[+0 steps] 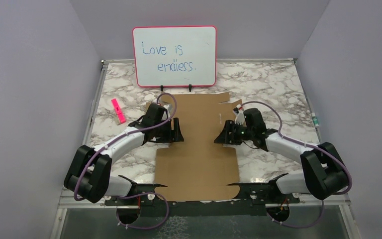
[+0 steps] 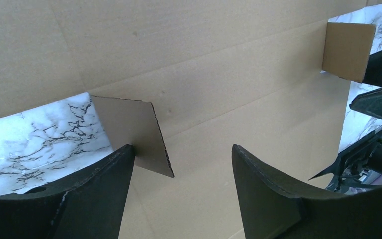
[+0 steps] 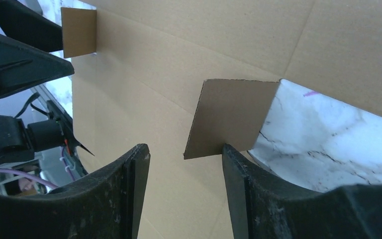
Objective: Fold the paper box
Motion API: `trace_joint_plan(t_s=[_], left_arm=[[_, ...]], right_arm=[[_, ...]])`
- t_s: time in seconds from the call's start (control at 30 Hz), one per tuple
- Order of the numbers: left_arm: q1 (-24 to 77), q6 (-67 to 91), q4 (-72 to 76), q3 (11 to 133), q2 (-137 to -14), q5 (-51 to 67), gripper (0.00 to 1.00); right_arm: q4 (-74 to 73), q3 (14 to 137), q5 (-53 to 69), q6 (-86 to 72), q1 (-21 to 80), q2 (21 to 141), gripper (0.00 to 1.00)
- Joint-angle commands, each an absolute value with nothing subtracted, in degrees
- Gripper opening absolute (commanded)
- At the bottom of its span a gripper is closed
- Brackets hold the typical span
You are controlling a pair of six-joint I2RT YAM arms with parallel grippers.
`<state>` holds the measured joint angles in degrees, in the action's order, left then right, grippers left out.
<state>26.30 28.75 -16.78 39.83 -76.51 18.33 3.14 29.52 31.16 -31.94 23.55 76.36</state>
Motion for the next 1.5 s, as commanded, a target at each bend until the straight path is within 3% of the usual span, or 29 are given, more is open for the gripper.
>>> trace_joint_plan(t_s=[0.0,0.27,0.5,0.73,0.97,1.2,1.47], left_arm=[[27.05,29.97,-14.84,39.48,-75.63,18.29,0.72],[26.98,27.02,-18.71,43.01,-74.16,13.73,0.77],[22.94,20.97,-23.08,53.23,-74.21,8.38,0.85],[12.37,18.33,-23.2,65.05,-85.89,14.73,0.85],[9.14,18.13,-23.5,77.73,-100.25,18.48,0.85],[6.82,16.33,-26.6,90.64,-114.77,17.91,0.74],[6.15,14.0,-27.52,95.51,-120.12,16.31,0.59]], right_arm=[[0.73,33.5,26.74,-32.35,26.2,78.29,0.61],[-8.24,37.39,20.87,-28.91,26.28,75.54,0.66],[-11.57,41.16,15.57,-23.46,26.24,70.17,0.72],[-7.72,43.97,17.88,-21.06,26.26,72.08,0.75],[-0.9,42.89,20.29,-19.93,26.24,73.2,0.77],[4.99,41.24,20.38,-16.51,26.25,73.92,0.77],[8.48,41.42,21.71,-13.5,26.2,76.23,0.77]])
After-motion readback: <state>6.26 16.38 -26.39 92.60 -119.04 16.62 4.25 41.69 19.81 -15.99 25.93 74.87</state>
